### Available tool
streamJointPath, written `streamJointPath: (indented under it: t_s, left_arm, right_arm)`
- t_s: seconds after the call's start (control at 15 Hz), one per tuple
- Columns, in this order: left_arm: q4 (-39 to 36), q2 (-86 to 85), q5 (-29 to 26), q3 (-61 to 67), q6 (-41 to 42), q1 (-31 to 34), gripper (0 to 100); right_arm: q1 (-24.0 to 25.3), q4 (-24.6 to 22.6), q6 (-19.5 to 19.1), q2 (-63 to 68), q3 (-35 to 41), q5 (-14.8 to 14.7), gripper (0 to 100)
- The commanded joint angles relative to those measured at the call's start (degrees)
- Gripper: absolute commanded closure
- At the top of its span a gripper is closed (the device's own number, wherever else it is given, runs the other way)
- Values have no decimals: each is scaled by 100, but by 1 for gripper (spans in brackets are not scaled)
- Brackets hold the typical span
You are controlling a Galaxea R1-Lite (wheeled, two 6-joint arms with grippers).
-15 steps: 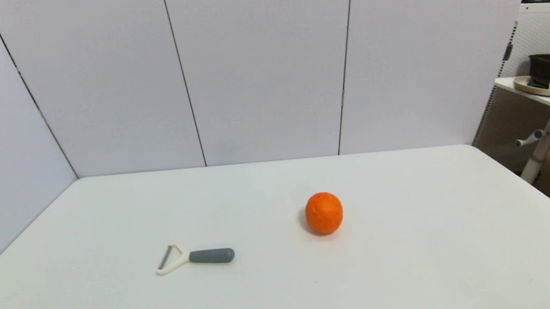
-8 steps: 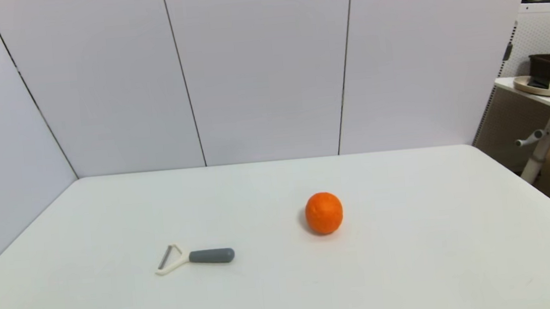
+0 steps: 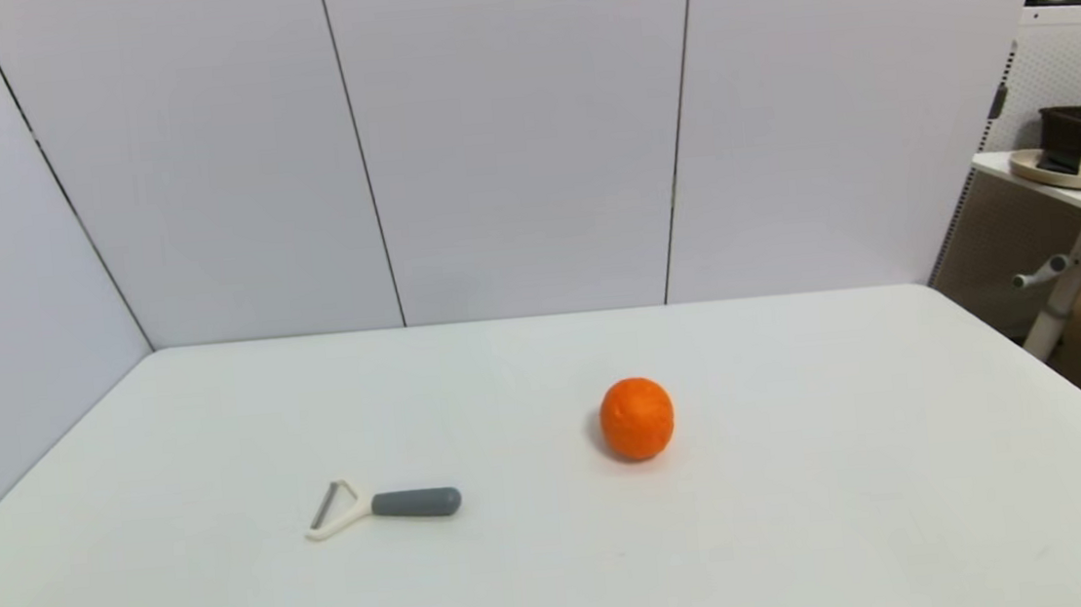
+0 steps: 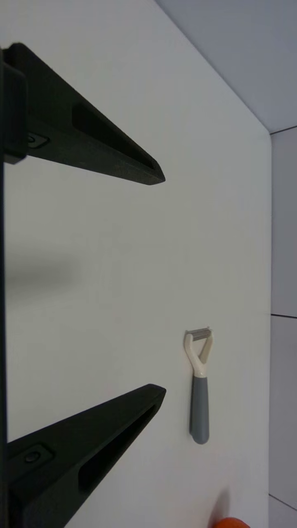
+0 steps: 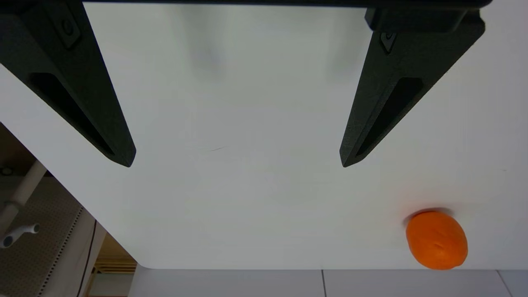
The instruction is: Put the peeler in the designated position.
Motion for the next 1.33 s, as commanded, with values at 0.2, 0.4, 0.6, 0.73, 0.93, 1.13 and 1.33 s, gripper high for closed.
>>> streamJointPath:
  t_s: [0.2, 0.4, 0.6, 0.73, 0.93, 1.13, 1.33]
  left_arm:
    - [2493, 2785, -1246, -3188, 1068, -167, 0]
    - [3029, 4306, -1431, -4401, 1631, -483, 0]
    - [2695, 5852, -1492, -4919, 2835, -553, 0]
    - [2625, 6740, -1730, -5165, 3634, -562, 0]
    - [2616, 8041, -2345, -5402, 4865, -562, 0]
    - [2625, 8981, -2784, -5736, 5832, -562, 0]
    - [2607, 9702, -3285, -5939, 6500, -562, 0]
  right_arm:
    - [0, 0, -2, -1, 0, 4, 0]
    - [0, 0, -2, -1, 0, 4, 0]
    - [0, 0, -2, -1, 0, 4, 0]
    - [0, 0, -2, -1, 0, 4, 0]
    - [0, 0, -2, -1, 0, 4, 0]
    - [0, 0, -2, -1, 0, 4, 0]
    - [0, 0, -2, -1, 0, 4, 0]
